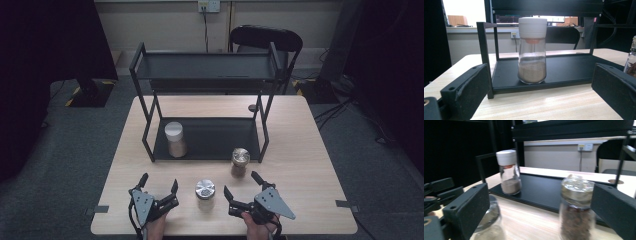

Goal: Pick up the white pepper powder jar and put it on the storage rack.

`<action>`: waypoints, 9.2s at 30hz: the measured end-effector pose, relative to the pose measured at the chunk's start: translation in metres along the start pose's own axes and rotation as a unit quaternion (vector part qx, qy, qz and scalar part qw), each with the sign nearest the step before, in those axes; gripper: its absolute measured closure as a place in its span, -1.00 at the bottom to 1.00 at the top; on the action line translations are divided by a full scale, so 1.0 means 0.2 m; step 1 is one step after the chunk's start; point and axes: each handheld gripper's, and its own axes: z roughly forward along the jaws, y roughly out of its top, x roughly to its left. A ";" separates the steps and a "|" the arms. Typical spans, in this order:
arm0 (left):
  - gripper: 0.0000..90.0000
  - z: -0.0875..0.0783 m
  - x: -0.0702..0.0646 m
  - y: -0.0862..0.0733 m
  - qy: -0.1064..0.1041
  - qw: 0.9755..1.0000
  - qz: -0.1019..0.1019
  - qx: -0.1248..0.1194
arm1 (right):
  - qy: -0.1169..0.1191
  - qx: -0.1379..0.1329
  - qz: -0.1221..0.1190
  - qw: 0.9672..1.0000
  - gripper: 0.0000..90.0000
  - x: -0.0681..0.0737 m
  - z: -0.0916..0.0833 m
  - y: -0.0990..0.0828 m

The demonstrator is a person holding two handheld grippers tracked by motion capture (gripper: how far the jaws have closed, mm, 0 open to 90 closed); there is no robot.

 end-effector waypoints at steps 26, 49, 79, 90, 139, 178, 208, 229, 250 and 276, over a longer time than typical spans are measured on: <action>-0.97 0.00 0.00 0.00 0.000 1.000 0.000 0.000 | 0.079 0.026 -0.013 0.996 -0.93 0.12 0.13 0.03; -0.97 0.00 0.00 0.00 0.001 1.000 0.001 0.000 | 0.094 0.073 -0.015 0.993 -0.89 0.16 0.19 -0.02; -0.97 0.00 0.00 0.00 0.002 1.000 0.001 0.000 | 0.077 0.154 -0.017 0.985 -0.68 0.19 0.27 0.02; -0.97 0.00 0.00 0.00 0.002 1.000 0.001 0.000 | 0.075 0.176 -0.015 0.981 -0.58 0.20 0.31 0.04; -0.97 0.00 0.00 0.00 0.001 1.000 0.000 0.000 | 0.055 0.183 -0.040 0.981 -0.31 0.24 0.32 0.06; -0.97 0.00 0.00 0.00 0.002 1.000 0.001 0.000 | 0.057 0.176 -0.047 0.982 -0.31 0.23 0.36 0.12; -0.97 0.00 0.00 0.00 0.002 1.000 0.000 0.000 | 0.062 0.171 -0.031 0.983 -0.31 0.17 0.47 0.20; -0.97 0.00 0.00 0.00 0.002 1.000 -0.004 -0.002 | 0.046 0.174 -0.040 0.983 -0.31 0.15 0.60 0.27; -0.97 0.00 0.01 0.00 -0.002 1.000 -0.002 -0.003 | 0.040 0.178 -0.048 0.982 -0.31 0.14 0.75 0.33; -0.97 -0.01 0.01 -0.01 -0.003 1.000 -0.003 -0.006 | 0.021 0.172 -0.047 0.984 -0.31 0.13 0.89 0.43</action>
